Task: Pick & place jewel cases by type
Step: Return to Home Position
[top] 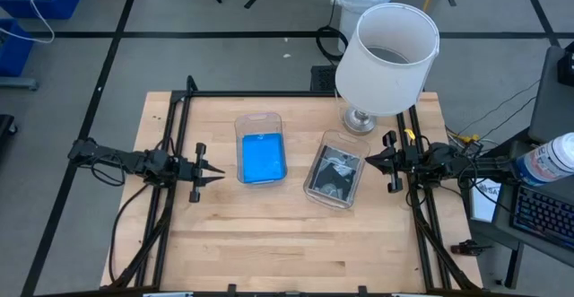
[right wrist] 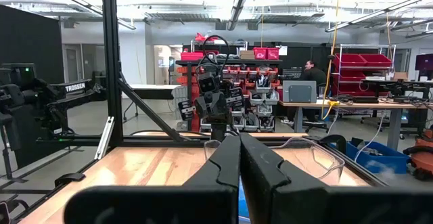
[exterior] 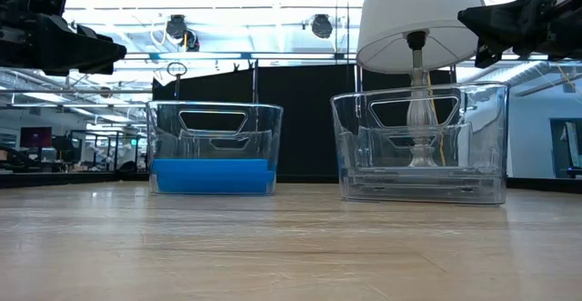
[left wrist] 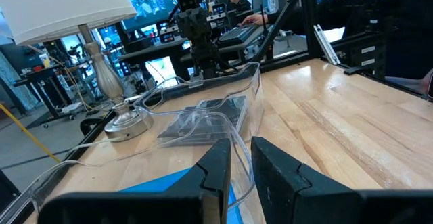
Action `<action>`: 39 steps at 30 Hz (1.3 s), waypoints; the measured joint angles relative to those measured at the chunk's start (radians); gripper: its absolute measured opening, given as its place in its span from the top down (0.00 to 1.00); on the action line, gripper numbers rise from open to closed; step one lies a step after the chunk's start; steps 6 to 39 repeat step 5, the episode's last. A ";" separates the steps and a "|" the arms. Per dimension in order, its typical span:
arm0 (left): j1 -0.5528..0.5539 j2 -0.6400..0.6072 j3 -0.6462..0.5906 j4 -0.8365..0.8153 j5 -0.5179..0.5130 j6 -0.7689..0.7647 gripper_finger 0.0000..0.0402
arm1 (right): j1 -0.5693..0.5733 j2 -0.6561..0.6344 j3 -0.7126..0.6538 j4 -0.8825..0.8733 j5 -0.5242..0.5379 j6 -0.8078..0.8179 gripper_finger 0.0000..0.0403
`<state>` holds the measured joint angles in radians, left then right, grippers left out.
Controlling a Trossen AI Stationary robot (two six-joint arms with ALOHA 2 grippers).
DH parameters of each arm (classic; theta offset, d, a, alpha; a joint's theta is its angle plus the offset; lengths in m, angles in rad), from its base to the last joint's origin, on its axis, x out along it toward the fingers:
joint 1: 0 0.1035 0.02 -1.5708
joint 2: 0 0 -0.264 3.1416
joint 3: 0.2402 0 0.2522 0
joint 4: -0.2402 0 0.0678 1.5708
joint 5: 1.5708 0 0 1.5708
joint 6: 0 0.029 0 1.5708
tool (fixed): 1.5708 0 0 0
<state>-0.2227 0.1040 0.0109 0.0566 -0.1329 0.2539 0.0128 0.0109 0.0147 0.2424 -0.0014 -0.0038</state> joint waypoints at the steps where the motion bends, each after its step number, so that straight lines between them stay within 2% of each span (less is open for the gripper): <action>1: 0.000 0.000 0.000 0.000 0.000 0.000 0.83 | 0.000 0.000 0.000 0.000 0.000 0.000 1.00; 39: 0.000 0.000 0.000 0.000 0.000 0.000 0.83 | 0.000 0.000 0.000 0.000 0.000 0.000 1.00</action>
